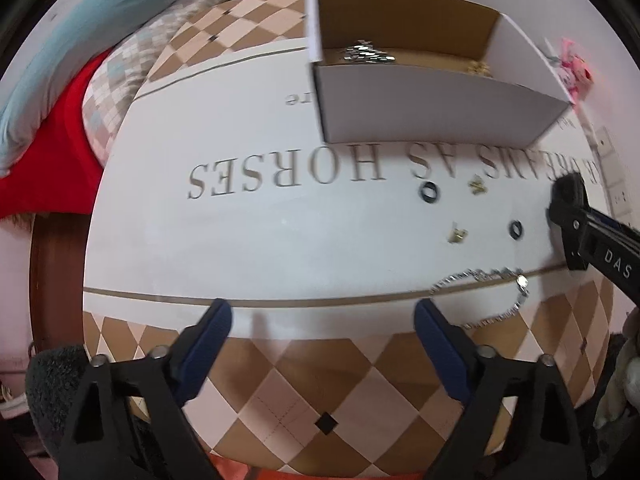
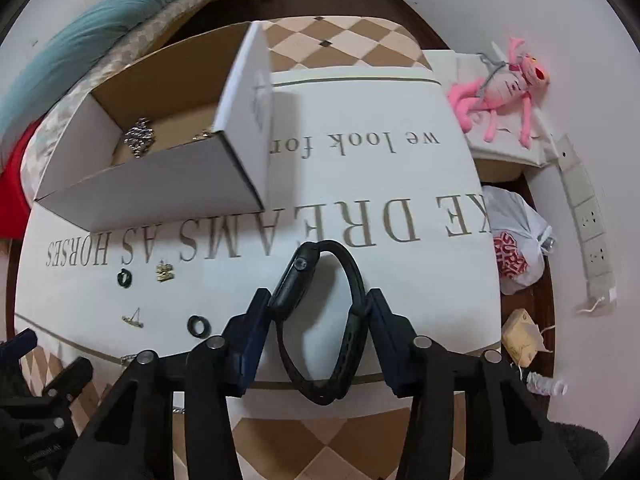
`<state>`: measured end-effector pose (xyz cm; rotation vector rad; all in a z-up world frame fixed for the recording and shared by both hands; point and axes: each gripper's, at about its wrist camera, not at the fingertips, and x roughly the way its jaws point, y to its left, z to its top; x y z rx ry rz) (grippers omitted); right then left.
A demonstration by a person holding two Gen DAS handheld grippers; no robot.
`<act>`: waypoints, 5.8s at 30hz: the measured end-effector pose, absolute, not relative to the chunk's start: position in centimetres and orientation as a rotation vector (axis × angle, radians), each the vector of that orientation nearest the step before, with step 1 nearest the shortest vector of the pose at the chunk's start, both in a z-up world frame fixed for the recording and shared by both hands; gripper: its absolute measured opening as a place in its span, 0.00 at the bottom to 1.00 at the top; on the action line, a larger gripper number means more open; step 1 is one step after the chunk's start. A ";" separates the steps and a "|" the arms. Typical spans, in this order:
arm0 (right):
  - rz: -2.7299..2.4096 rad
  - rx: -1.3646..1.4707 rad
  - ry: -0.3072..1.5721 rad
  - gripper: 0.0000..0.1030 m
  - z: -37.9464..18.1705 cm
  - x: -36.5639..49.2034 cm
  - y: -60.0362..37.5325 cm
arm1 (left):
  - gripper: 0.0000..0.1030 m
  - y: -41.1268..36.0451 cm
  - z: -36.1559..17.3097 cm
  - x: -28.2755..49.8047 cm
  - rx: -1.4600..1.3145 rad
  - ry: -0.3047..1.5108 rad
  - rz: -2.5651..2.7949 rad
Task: Organize jewelry
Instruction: 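Grasp the black watch band with the right tool while the left tool grasps the silver bracelet, then lower watch band and silver bracelet into the box while both tools open, then lift both open tools up away from the box, then grasp a small black ring with the right tool while the left tool grasps the other ring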
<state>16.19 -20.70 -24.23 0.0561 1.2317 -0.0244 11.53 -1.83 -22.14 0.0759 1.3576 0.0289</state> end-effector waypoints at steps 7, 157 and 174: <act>-0.039 0.154 1.209 0.43 -22.5 11.9 -23.4 | 0.85 -7.5 -21.5 9.4 0.204 1.326 -0.167; 0.081 0.108 1.213 0.66 -19.4 13.8 -16.7 | 0.99 1.3 -18.2 12.9 0.029 1.240 0.118; 0.123 -0.019 1.185 0.13 -25.1 14.0 -13.0 | 0.98 0.0 -21.9 14.5 0.035 1.282 0.026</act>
